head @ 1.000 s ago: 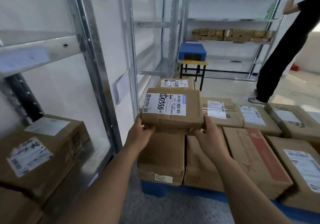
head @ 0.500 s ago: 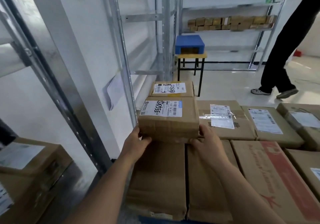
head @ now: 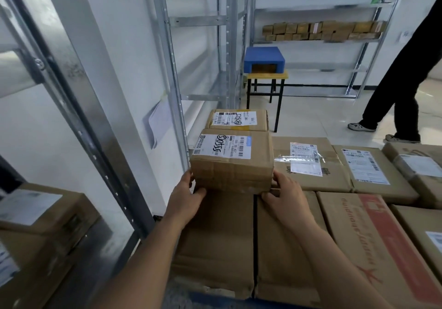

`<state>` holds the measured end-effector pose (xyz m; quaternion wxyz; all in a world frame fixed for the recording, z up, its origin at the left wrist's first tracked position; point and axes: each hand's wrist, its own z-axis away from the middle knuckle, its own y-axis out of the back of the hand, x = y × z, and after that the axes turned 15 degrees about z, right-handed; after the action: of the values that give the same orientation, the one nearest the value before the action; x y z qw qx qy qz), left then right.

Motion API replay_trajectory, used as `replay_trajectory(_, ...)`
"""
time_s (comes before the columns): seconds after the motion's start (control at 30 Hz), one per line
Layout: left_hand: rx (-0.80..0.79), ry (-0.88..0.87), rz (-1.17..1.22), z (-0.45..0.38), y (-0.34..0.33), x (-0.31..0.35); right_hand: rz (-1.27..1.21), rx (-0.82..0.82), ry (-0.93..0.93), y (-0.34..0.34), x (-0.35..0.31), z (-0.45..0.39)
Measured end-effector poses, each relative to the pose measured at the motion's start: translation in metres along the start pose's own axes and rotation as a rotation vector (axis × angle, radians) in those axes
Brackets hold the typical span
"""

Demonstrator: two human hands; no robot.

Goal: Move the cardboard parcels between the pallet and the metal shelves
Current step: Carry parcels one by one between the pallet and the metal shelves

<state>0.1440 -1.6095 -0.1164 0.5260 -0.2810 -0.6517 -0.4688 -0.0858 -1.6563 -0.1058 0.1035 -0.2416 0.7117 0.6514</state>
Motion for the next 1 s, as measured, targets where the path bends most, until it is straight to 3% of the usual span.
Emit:
replay_trajectory(0.2, 0.202, -0.134, -0.089, 0.04, 0.01, 0.001, 0.006, 0.085, -0.061, 0.011, -0.012, 0.026)
replay_trajectory(0.33, 0.254, -0.182, -0.123, 0.079, 0.02, 0.003, -0.006, 0.254, -0.084, 0.014, -0.03, 0.069)
replay_trajectory(0.47, 0.272, -0.234, -0.132, 0.126, 0.028, -0.001, 0.053, 0.285, 0.056, 0.004, -0.055, 0.116)
replay_trajectory(0.63, 0.256, -0.149, -0.11, 0.176, 0.042, -0.019, 0.125, 0.295, 0.198, -0.006, -0.068, 0.164)
replay_trajectory(1.0, 0.471, -0.078, -0.136, 0.284, 0.089, -0.032, 0.008, 0.345, 0.477, 0.004, -0.106, 0.235)
